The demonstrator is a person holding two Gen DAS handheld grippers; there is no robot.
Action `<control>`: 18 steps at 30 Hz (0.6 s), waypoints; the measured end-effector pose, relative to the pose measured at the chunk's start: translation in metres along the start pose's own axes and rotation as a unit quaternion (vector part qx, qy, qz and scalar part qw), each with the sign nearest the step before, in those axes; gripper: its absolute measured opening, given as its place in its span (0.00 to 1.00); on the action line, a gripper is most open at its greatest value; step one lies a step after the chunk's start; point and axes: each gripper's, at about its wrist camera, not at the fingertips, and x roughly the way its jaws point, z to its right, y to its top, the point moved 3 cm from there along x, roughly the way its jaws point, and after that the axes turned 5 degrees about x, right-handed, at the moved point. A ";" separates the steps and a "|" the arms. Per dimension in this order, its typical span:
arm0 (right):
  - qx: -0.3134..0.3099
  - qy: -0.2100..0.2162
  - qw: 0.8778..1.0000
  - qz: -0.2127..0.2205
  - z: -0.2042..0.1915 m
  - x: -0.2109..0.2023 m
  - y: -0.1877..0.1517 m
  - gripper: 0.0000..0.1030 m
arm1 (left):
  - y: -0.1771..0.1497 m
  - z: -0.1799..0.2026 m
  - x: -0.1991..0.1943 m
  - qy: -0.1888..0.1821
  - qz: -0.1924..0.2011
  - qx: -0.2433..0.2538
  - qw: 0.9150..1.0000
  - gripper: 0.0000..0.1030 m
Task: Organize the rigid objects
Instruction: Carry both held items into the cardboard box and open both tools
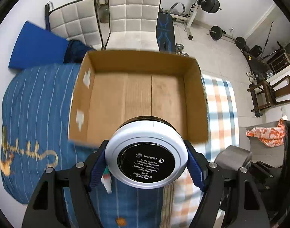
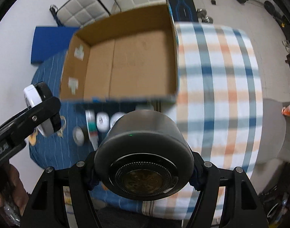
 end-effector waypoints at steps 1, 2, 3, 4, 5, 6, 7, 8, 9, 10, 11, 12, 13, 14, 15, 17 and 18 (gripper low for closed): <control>-0.002 -0.003 1.000 0.002 -0.012 0.014 0.017 0.70 | 0.011 -0.004 0.006 0.000 -0.002 0.002 1.000 0.71; -0.002 -0.003 1.000 0.004 -0.016 0.015 0.029 0.70 | 0.025 -0.009 0.015 -0.002 -0.008 0.004 1.000 0.71; -0.004 -0.005 1.000 0.003 -0.022 0.020 0.044 0.70 | 0.038 -0.015 0.026 -0.006 -0.015 -0.001 1.000 0.71; -0.006 -0.012 1.000 0.004 -0.027 0.028 0.056 0.71 | 0.050 -0.022 0.038 -0.008 -0.024 -0.004 1.000 0.71; -0.010 -0.018 1.000 0.006 -0.031 0.034 0.067 0.71 | 0.061 -0.027 0.051 -0.015 -0.034 -0.006 0.999 0.71; -0.012 -0.024 1.000 0.006 -0.037 0.043 0.080 0.71 | 0.067 -0.031 0.061 -0.020 -0.041 -0.010 0.999 0.71; -0.010 -0.027 1.000 0.001 -0.041 0.052 0.094 0.71 | 0.075 -0.035 0.073 -0.021 -0.051 -0.014 0.998 0.71; -0.008 -0.028 1.000 -0.002 -0.045 0.063 0.110 0.71 | 0.084 -0.039 0.086 -0.021 -0.061 -0.013 0.998 0.71; -0.010 -0.036 0.999 -0.003 -0.049 0.075 0.126 0.71 | 0.092 -0.044 0.100 -0.023 -0.071 -0.016 0.997 0.71; -0.012 -0.042 0.999 -0.002 -0.054 0.086 0.140 0.71 | 0.097 -0.047 0.111 -0.024 -0.080 -0.019 0.996 0.71; -0.013 -0.047 0.999 -0.005 -0.056 0.095 0.151 0.71 | 0.103 -0.051 0.127 -0.026 -0.093 -0.019 0.995 0.71; -0.013 -0.048 0.999 -0.009 -0.056 0.107 0.160 0.71 | 0.107 -0.052 0.137 -0.030 -0.097 -0.021 0.995 0.71; -0.012 -0.051 0.999 -0.015 -0.058 0.120 0.174 0.71 | 0.111 -0.055 0.149 -0.033 -0.105 -0.024 0.994 0.71; -0.016 -0.057 0.998 -0.018 -0.060 0.128 0.182 0.71 | 0.114 -0.057 0.164 -0.039 -0.119 -0.026 0.992 0.71; -0.019 -0.067 0.997 -0.021 -0.062 0.139 0.193 0.71 | 0.116 -0.057 0.172 -0.047 -0.126 -0.028 0.991 0.71; -0.025 -0.080 0.996 -0.029 -0.065 0.156 0.207 0.71 | 0.120 -0.059 0.193 -0.065 -0.147 -0.036 0.986 0.71; -0.026 -0.083 0.996 -0.034 -0.066 0.163 0.213 0.71 | 0.122 -0.061 0.202 -0.072 -0.156 -0.040 0.984 0.71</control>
